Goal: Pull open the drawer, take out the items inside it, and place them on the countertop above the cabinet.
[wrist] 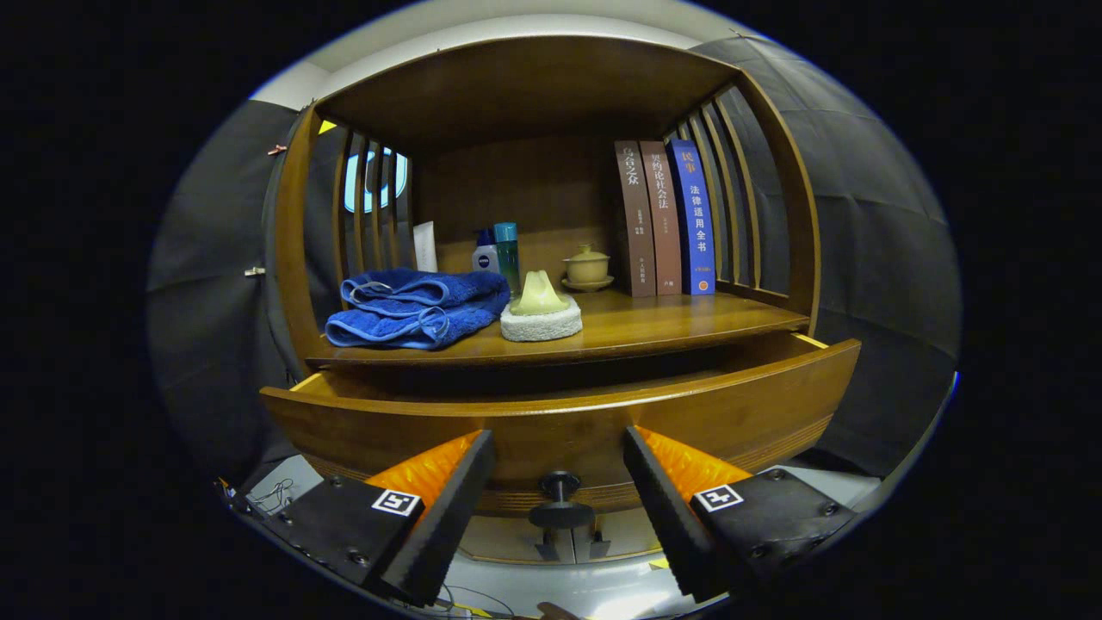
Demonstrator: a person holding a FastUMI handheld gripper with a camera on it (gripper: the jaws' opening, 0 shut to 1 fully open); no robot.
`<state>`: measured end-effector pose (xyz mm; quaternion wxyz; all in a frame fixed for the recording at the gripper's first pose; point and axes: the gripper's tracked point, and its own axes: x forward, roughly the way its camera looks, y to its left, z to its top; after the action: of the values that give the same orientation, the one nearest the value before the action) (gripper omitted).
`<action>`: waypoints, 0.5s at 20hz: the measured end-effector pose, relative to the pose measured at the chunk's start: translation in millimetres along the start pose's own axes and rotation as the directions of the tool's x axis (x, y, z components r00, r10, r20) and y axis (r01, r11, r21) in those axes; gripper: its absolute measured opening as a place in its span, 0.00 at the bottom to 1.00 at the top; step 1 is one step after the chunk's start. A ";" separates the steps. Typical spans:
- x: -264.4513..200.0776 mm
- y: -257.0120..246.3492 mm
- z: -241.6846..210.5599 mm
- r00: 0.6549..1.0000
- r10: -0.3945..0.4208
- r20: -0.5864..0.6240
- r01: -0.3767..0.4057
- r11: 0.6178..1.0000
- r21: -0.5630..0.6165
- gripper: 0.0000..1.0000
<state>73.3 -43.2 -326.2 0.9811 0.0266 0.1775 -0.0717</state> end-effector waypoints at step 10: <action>43.8 1.1 8.1 1.000 -0.006 -0.012 0.006 1.000 -0.004 1.00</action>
<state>116.8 -48.5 -334.0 0.9799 0.0245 0.1837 -0.0743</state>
